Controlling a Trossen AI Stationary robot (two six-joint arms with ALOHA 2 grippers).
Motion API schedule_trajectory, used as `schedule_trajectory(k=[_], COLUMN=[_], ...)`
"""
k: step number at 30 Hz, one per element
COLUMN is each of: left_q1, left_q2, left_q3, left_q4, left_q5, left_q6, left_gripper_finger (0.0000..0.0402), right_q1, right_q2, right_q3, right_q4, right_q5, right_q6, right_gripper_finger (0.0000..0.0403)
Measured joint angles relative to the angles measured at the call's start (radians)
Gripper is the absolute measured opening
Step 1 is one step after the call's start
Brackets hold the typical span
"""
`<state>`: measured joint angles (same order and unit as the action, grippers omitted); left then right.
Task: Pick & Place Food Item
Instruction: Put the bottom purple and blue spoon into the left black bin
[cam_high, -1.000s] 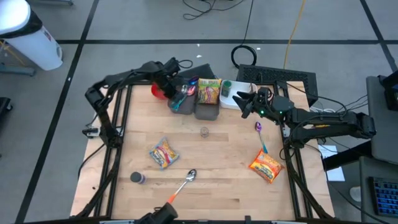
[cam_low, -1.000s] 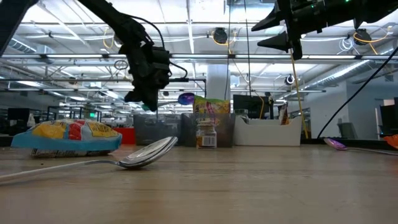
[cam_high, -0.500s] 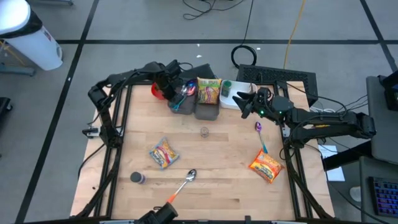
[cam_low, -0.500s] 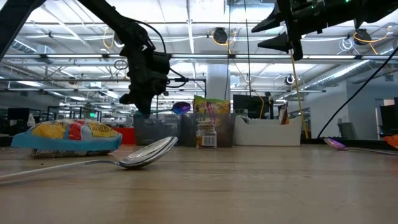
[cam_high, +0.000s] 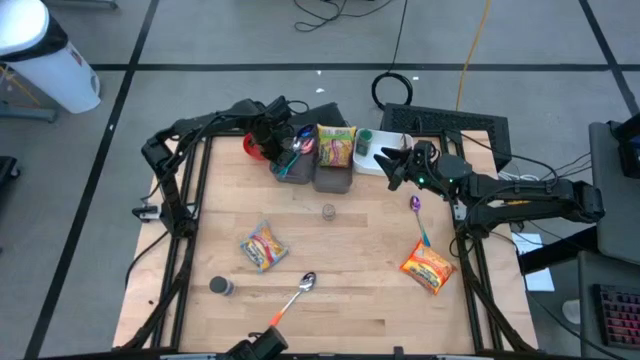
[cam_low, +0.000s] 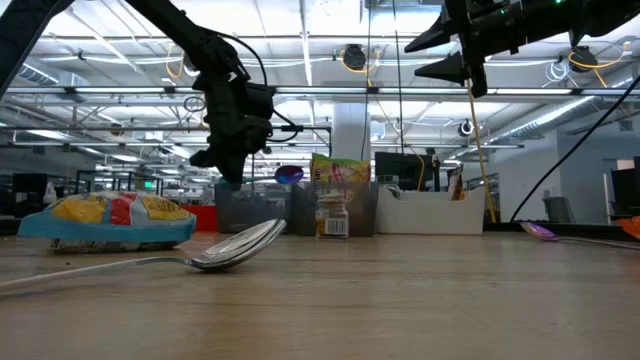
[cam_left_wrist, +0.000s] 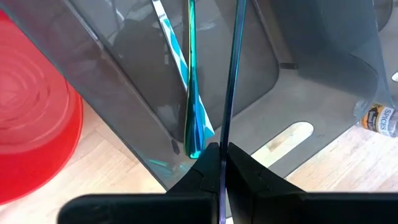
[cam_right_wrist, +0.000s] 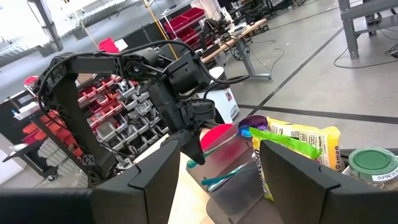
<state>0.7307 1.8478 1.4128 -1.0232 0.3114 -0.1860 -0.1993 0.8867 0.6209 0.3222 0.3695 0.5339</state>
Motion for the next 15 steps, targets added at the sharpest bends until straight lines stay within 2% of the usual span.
schedule_trajectory(k=[7,15], left_q1=[-0.022,-0.037], left_q2=[0.073,0.101], left_q3=[0.000,0.000], left_q4=[-0.004,0.002], left_q5=[0.004,-0.024], left_q6=[-0.032,-0.049], left_gripper_finger=[0.0007,0.0007], right_q1=[0.000,0.000], right_q2=[0.000,0.000], right_q3=[0.000,0.000], right_q4=[-0.002,-0.017], right_q5=[0.000,0.000], right_q6=[-0.003,0.000], right_gripper_finger=[0.0215,0.0215])
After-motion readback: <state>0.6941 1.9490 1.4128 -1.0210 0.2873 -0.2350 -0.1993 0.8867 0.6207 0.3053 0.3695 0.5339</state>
